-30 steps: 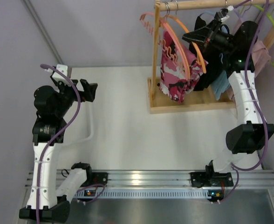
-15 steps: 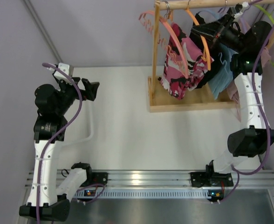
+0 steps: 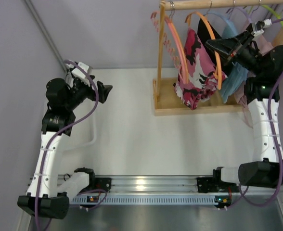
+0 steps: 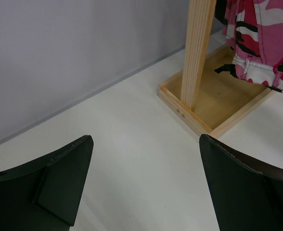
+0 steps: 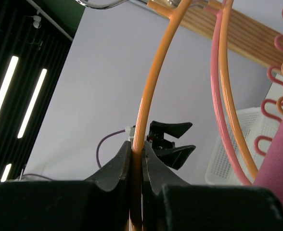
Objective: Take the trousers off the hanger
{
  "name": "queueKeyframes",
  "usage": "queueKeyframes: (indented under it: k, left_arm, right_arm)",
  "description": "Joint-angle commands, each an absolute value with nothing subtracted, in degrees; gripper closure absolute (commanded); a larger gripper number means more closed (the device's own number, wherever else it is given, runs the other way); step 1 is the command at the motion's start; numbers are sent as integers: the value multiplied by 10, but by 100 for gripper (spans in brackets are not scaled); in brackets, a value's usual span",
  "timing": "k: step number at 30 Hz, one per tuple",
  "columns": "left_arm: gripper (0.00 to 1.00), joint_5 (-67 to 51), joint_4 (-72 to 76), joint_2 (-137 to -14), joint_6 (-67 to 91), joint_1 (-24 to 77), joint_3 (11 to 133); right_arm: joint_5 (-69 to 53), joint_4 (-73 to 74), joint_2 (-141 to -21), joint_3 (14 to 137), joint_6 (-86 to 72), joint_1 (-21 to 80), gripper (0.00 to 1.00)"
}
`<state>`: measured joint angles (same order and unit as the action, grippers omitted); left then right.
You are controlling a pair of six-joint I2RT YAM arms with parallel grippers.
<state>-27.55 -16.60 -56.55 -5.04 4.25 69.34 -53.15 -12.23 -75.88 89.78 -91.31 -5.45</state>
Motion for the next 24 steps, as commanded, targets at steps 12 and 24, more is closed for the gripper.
queueKeyframes:
  k: [12,24]
  left_arm:
    - [3,-164,-99,-657,-251,373,761]
    - [14,37,119,-743,-239,660,746]
  right_arm:
    - [-448,-141,-547,778,-818,-63,100]
    - [-373,31,-458,745,-737,-63,100]
